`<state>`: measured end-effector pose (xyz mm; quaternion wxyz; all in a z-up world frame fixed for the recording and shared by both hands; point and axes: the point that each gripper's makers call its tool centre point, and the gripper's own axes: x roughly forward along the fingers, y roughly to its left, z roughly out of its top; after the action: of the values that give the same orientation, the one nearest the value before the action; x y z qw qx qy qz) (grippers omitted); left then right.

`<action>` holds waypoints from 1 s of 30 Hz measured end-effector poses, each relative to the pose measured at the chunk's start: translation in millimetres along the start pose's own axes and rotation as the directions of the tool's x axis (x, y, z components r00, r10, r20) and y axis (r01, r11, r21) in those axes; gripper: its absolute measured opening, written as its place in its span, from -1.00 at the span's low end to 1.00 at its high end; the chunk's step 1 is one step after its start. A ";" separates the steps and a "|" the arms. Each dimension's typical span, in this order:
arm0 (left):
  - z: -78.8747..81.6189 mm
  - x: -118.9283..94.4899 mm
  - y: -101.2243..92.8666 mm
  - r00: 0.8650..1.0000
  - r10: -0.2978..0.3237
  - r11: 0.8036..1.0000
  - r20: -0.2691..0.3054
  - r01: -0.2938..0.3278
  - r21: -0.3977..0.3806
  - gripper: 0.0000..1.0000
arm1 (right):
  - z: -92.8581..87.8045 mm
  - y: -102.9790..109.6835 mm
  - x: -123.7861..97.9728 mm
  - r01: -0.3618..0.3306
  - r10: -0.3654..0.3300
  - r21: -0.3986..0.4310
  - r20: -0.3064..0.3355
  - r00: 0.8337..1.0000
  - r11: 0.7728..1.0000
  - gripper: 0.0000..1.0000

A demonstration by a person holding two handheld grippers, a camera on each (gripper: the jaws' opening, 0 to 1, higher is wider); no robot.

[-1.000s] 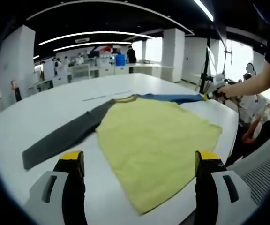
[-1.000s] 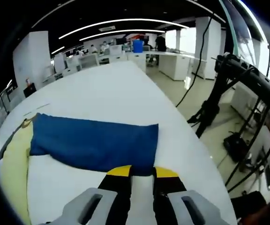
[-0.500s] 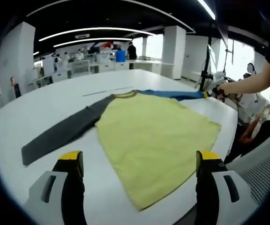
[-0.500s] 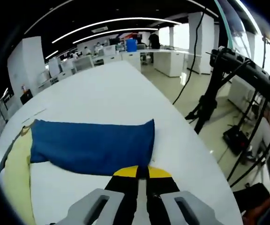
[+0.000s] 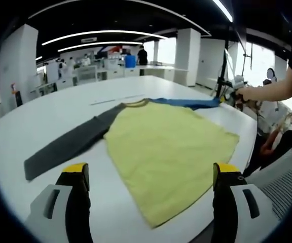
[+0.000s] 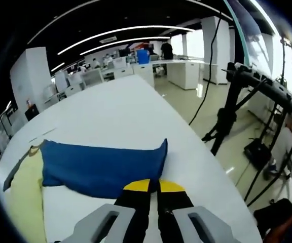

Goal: Fold the garment on the visible template until the final outline fits inside the template.

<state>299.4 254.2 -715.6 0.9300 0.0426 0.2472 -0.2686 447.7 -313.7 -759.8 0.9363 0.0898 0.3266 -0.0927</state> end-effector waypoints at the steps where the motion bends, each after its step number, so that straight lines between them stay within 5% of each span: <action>1: 0.5 -0.2 -0.1 1.000 0.000 1.000 0.001 0.000 0.000 0.97 | 2.9 1.2 0.4 -0.006 0.006 -0.004 0.007 1.000 1.000 -1.00; 16: 6.8 -2.4 -2.1 1.000 -0.013 1.000 0.023 0.013 0.011 0.98 | 43.7 36.5 7.3 -0.130 0.131 -0.020 0.083 0.988 0.991 -1.00; 30: 8.9 -4.3 -4.7 0.999 -0.018 1.000 0.037 0.018 0.005 0.98 | 48.0 112.3 1.5 -0.231 0.235 -0.053 0.101 0.967 0.972 -1.00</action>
<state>297.6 250.4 -705.5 0.9320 0.0376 0.2294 -0.2782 503.5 -216.2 -711.7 0.9584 0.1035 0.2653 0.0199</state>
